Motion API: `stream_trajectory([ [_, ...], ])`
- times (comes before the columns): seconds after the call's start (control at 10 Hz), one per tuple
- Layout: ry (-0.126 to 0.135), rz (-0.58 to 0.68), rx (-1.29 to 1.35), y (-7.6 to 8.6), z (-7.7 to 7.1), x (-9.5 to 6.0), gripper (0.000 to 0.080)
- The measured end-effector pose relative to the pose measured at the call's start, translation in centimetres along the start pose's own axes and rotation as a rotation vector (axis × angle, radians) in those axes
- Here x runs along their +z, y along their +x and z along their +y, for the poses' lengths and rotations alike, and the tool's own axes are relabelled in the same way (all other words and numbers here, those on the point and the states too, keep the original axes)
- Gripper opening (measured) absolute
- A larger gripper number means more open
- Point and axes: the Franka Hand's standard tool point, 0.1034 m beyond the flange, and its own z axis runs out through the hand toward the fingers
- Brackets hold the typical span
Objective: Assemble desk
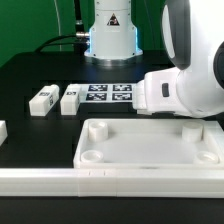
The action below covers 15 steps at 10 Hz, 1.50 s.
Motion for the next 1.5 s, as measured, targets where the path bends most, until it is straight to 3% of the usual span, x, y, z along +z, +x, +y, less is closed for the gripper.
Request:
stream_trajectory([
  [0.6, -0.004, 0.036, -0.006, 1.0, -0.7, 0.9, 0.0649],
  [0.8, -0.004, 0.036, -0.006, 1.0, -0.7, 0.9, 0.0377],
  [0.9, -0.004, 0.036, -0.006, 1.0, -0.7, 0.9, 0.0377],
  [1.0, -0.004, 0.036, -0.006, 1.0, -0.7, 0.9, 0.0288],
  [1.3, -0.004, 0.036, -0.006, 1.0, -0.7, 0.9, 0.0288],
  [1.5, 0.012, 0.054, -0.005, 0.5, -0.4, -0.4, 0.0288],
])
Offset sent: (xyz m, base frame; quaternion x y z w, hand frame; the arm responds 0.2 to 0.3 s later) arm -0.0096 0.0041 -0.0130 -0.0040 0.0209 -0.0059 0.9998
